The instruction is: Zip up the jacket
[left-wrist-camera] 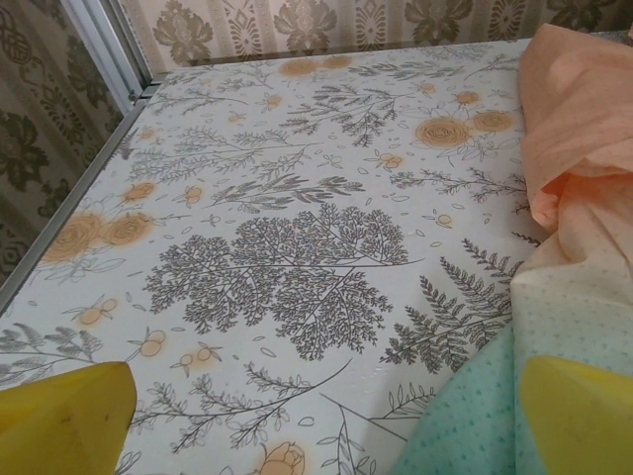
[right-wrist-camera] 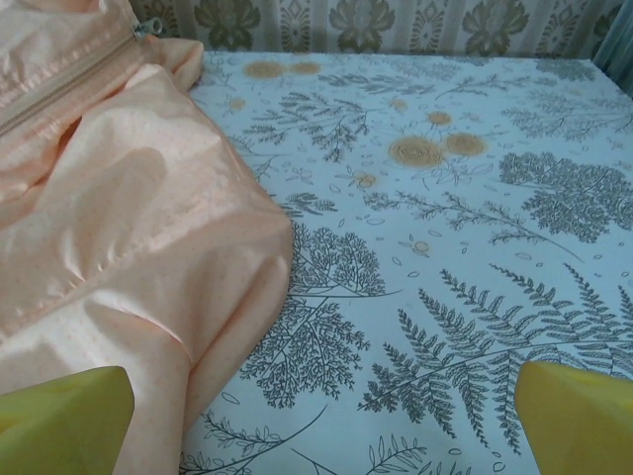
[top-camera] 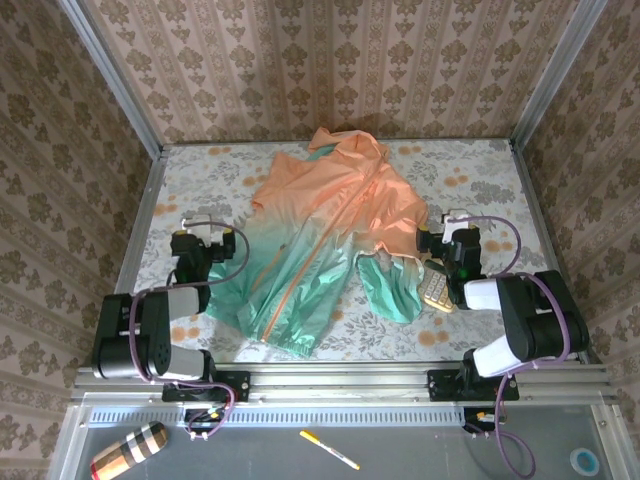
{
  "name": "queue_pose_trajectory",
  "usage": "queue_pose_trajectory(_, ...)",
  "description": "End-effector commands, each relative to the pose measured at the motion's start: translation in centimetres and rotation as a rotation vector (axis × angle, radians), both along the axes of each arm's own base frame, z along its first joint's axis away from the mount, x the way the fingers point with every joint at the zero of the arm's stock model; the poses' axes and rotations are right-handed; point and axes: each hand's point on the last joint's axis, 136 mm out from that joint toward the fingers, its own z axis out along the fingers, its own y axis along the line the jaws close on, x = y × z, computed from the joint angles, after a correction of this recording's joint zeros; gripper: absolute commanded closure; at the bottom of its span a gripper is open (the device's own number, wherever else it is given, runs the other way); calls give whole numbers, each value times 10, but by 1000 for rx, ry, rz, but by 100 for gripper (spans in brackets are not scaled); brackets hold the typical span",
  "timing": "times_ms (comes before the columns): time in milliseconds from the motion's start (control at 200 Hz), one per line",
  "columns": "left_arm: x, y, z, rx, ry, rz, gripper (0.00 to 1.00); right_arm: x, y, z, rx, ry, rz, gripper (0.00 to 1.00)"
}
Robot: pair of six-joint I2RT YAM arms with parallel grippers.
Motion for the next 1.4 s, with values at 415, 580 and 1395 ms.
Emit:
queue_pose_trajectory(415, 25, -3, -3, -12, -16, -38, 0, 17, -5, 11, 42, -27, -3, 0)
queue_pose_trajectory(580, 25, -5, -3, -8, -15, -43, 0, 16, -5, 10, 44, -27, -3, 0)
queue_pose_trajectory(1395, 25, -5, -3, -8, -14, -43, 0, 16, -5, 11, 40, -27, 0, 0)
